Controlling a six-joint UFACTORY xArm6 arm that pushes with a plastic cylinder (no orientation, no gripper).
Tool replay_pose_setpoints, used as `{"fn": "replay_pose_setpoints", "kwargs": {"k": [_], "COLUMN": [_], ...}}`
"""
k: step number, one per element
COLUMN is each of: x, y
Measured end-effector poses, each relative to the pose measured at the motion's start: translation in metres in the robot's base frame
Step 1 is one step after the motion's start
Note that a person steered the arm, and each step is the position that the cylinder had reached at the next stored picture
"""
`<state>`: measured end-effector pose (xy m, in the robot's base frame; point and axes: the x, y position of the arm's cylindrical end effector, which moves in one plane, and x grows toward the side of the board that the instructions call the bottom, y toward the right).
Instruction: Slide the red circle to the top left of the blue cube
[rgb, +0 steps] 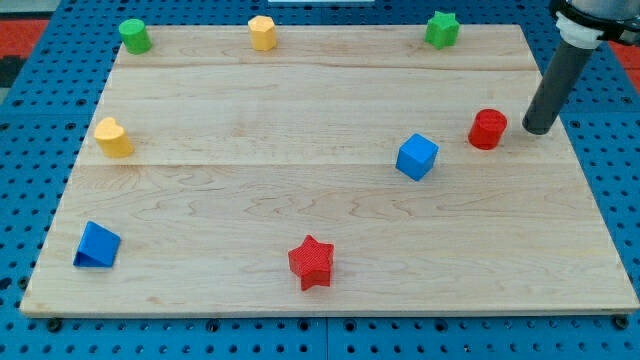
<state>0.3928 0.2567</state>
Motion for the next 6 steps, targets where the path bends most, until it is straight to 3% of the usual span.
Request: {"fn": "replay_pose_setpoints", "kwargs": {"k": [2, 5, 6], "x": [0.004, -0.011, -0.011], "y": [-0.023, -0.219, -0.205]}}
